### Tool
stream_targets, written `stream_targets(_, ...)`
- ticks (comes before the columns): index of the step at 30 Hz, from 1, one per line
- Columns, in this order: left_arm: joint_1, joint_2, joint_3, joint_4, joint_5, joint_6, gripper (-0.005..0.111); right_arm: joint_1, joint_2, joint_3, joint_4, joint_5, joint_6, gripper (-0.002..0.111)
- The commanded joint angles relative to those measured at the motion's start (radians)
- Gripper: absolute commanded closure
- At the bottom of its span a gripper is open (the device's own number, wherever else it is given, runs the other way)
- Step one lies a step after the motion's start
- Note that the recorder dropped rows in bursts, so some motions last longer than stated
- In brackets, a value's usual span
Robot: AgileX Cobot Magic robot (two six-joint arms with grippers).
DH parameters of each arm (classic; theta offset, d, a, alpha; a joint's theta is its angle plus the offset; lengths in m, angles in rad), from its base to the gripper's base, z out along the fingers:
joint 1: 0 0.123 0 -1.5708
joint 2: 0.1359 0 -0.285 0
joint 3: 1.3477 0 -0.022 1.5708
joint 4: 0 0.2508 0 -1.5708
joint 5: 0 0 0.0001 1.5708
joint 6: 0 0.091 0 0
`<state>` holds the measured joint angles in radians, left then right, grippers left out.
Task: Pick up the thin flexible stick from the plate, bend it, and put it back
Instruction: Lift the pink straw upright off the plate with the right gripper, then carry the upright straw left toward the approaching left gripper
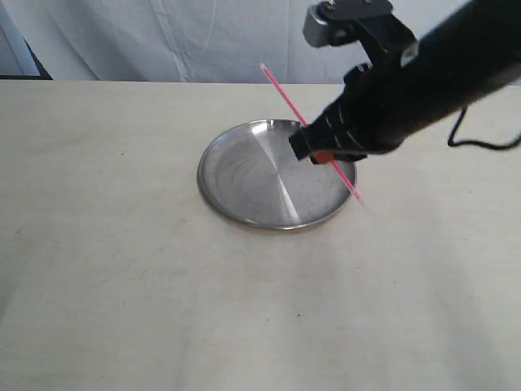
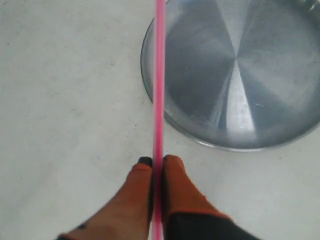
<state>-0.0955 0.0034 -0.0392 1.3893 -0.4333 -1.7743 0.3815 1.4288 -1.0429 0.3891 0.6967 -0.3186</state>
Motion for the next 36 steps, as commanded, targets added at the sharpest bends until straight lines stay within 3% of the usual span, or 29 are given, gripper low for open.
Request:
stream_targets(1, -0.006, -0.003, 0.001, -0.206, -0.143, -0.075, 0.106, 0.003, -0.128, 0.202, 0.096, -0.157, -0.019, 0.109)
stream_targets(4, -0.006, -0.003, 0.001, -0.259, -0.288, -0.189, 0.106, 0.005, -0.177, 0.289, 0.253, -0.195, -0.115, 0.109)
stream_targets(8, -0.006, -0.003, -0.024, -0.329, -0.408, -0.148, 0.106, 0.027, -0.224, 0.36, 0.522, -0.169, -0.353, 0.109)
stream_targets(12, -0.006, -0.003, -0.104, -0.179, -0.406, -0.052, 0.106, 0.04, -0.24, 0.398, 0.77, -0.148, -0.55, 0.109)
stream_targets(15, -0.006, -0.003, -0.17, 0.011, -0.335, -0.027, 0.106, 0.04, -0.24, 0.4, 0.871, -0.119, -0.659, 0.109)
stream_targets(18, -0.006, -0.003, -0.212, 0.127, -0.148, -0.027, 0.106, 0.04, -0.24, 0.4, 0.939, -0.082, -0.736, 0.109)
stream_targets(21, -0.006, 0.051, -0.236, 0.072, 0.05, -0.027, 0.106, 0.04, -0.24, 0.4, 1.008, -0.069, -0.799, 0.109)
stream_targets(23, -0.006, 0.112, -0.257, 0.031, 0.07, -0.027, 0.106, 0.04, -0.24, 0.4, 1.059, -0.062, -0.857, 0.109)
stream_targets(26, -0.006, 0.236, -0.305, 0.035, -0.081, -0.018, 0.106, 0.04, -0.24, 0.4, 1.156, -0.023, -0.946, 0.109)
stream_targets(27, -0.006, 0.341, -0.351, 0.03, -0.223, -0.021, 0.106, 0.04, -0.24, 0.4, 1.224, 0.013, -0.997, 0.109)
stream_targets(29, -0.006, 0.49, -0.424, -0.024, -0.364, -0.022, 0.106, 0.04, -0.24, 0.4, 1.296, 0.085, -1.045, 0.109)
stream_targets(32, -0.006, 0.66, -0.49, -0.054, -0.419, -0.03, 0.106, 0.04, -0.24, 0.4, 1.327, 0.171, -1.074, 0.109)
stream_targets(34, -0.006, 0.775, -0.49, -0.025, -0.44, -0.206, 0.106, 0.04, -0.238, 0.4, 1.325, 0.19, -1.074, 0.109)
stream_targets(36, -0.006, 0.911, -0.487, 0.016, -0.626, -0.317, 0.106, 0.04, -0.238, 0.4, 1.344, 0.217, -1.074, 0.109)
